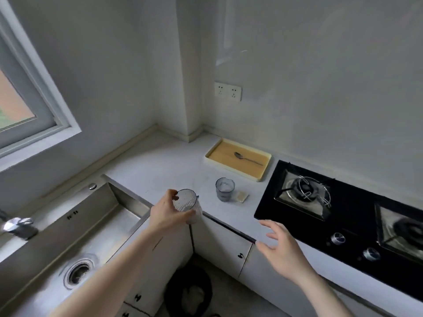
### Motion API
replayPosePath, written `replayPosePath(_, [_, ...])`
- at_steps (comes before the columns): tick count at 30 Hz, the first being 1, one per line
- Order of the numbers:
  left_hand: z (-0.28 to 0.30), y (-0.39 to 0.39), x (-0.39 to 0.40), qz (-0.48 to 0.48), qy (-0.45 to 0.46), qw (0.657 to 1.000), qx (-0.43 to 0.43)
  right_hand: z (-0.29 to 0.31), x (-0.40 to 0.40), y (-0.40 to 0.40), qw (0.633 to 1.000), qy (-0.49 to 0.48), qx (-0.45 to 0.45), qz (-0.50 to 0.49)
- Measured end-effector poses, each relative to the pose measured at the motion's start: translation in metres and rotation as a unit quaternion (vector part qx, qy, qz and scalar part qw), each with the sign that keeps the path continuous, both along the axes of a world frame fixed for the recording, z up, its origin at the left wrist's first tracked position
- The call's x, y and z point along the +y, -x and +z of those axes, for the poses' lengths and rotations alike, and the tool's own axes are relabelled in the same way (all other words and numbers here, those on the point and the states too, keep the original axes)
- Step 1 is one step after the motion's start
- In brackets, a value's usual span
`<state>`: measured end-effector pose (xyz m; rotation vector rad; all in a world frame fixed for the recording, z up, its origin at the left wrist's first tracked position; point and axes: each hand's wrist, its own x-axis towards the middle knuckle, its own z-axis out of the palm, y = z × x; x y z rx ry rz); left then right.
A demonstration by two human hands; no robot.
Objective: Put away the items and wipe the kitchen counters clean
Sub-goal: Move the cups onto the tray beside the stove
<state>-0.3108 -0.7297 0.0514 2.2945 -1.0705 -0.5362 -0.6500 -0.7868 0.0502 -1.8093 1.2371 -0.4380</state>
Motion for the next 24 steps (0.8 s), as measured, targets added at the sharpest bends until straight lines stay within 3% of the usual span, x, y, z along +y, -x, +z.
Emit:
replayPosePath(9, [-0.059, -0.037, -0.146, -0.058, -0.118, 0.991, -0.009, -0.015, -0.062, -0.009, 0.996, -0.014, 0.028, -0.083])
replayPosePath(24, [-0.100, -0.036, -0.226, -0.113, -0.168, 0.979, -0.031, -0.045, -0.060, 0.015, 0.974, -0.046, 0.021, -0.222])
